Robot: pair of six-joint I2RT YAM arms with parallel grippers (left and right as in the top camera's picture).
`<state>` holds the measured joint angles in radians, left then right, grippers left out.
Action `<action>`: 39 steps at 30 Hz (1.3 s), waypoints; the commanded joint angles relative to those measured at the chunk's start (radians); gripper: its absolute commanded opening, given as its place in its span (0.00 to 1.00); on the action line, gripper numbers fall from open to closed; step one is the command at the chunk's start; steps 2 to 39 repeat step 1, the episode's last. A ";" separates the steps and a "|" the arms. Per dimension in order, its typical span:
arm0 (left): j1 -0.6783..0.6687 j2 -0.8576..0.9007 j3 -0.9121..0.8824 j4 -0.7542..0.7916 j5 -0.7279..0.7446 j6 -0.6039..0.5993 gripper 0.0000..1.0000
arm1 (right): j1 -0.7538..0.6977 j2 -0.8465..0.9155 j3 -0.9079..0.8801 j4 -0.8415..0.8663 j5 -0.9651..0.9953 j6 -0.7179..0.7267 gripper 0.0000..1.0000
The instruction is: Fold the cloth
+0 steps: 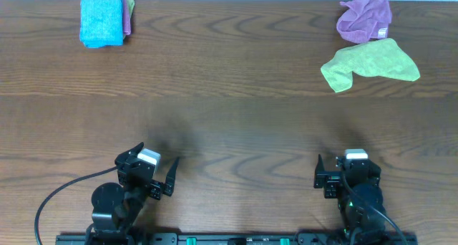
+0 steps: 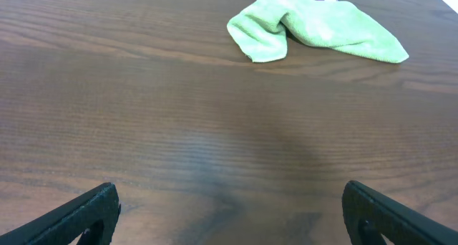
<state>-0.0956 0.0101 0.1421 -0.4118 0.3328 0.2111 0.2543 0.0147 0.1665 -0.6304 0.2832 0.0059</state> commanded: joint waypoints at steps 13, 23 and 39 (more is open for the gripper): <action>-0.003 -0.006 -0.021 -0.003 -0.006 0.014 0.95 | -0.006 -0.009 -0.005 0.001 -0.003 -0.014 0.99; -0.003 -0.006 -0.021 -0.003 -0.006 0.014 0.95 | -0.006 -0.009 -0.005 0.001 -0.003 -0.014 0.99; -0.003 -0.006 -0.021 -0.003 -0.006 0.014 0.95 | -0.006 -0.009 -0.005 0.001 -0.003 -0.014 0.99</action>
